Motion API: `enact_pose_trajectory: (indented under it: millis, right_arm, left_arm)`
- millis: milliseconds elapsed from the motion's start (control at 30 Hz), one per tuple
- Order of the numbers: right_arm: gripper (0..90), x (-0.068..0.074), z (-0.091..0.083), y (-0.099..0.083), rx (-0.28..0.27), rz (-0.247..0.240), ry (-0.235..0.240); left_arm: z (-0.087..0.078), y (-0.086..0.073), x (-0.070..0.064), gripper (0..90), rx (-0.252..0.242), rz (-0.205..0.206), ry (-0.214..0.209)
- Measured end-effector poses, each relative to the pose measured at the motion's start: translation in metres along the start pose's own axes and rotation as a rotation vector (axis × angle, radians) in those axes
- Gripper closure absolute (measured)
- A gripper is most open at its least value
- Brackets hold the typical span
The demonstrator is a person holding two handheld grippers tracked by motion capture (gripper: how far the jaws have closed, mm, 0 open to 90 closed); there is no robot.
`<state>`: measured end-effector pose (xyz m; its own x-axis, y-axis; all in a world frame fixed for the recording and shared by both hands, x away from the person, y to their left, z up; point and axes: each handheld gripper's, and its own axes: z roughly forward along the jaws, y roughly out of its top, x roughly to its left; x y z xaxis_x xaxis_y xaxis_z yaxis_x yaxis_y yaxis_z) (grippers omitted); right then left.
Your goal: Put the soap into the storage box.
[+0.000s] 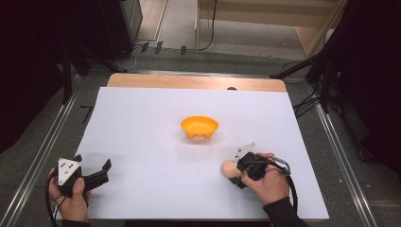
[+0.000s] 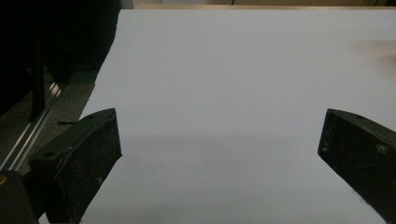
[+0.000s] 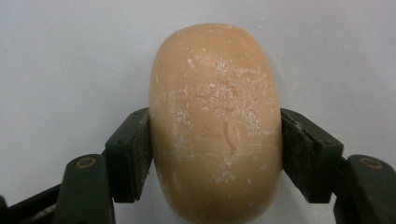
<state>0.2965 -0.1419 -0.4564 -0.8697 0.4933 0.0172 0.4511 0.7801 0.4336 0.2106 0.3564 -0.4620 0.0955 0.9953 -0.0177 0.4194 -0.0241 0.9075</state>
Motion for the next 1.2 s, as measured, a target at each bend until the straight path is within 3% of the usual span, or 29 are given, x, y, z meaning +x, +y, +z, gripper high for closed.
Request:
enact_pose_trajectory:
  millis: [1200]
  right_arm:
    - [32.7, -0.016, -0.012, 0.011, -0.058, -0.085, 0.035]
  left_arm:
    - [0.000, 0.000, 0.000, 0.0, -0.004, -0.002, -0.002]
